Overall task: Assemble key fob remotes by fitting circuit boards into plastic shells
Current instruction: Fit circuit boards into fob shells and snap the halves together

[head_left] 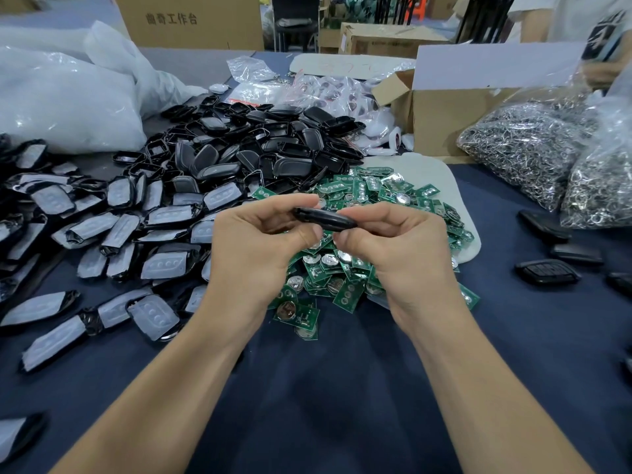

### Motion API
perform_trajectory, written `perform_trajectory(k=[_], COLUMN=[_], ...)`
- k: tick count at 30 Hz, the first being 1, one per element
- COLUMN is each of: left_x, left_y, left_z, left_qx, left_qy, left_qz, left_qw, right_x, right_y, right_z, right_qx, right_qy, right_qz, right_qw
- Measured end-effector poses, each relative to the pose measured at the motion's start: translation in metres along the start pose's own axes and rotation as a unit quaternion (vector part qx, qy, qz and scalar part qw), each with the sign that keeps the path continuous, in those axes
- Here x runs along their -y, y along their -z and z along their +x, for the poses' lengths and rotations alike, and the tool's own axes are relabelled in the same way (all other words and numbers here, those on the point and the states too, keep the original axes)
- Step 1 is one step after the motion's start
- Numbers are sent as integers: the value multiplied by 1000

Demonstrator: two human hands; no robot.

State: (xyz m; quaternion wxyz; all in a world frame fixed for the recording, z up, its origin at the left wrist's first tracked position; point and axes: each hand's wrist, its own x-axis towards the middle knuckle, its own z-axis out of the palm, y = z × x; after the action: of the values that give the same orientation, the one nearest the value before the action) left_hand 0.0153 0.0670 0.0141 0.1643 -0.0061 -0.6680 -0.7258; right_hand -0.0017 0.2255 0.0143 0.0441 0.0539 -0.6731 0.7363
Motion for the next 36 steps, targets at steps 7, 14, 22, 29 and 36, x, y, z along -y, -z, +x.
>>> perform_trajectory(k=[7,14,22,29,36], left_x=[-4,-7,-5,-7,-9], left_y=[0,-6,-4,-7,-11], left_z=[0,-4,-6,-8,-10], left_qx=[3,67,65,65,50], left_qy=[15,-44,-39,-50,3], left_qz=[-117,-39,34,75,-12], left_qw=[993,996,997,994,999], right_x=[1,-5,-11,-14,-14], right_y=[-3,-13,-16,-15,-18], right_z=[0,-4,-4,-3,-5], right_qx=[36,124,138,141,176], right_qy=[-97,-46,-14,-31,-65], right_qz=[140,-6,-5,51,120], right_qw=[985,991,990,988,975])
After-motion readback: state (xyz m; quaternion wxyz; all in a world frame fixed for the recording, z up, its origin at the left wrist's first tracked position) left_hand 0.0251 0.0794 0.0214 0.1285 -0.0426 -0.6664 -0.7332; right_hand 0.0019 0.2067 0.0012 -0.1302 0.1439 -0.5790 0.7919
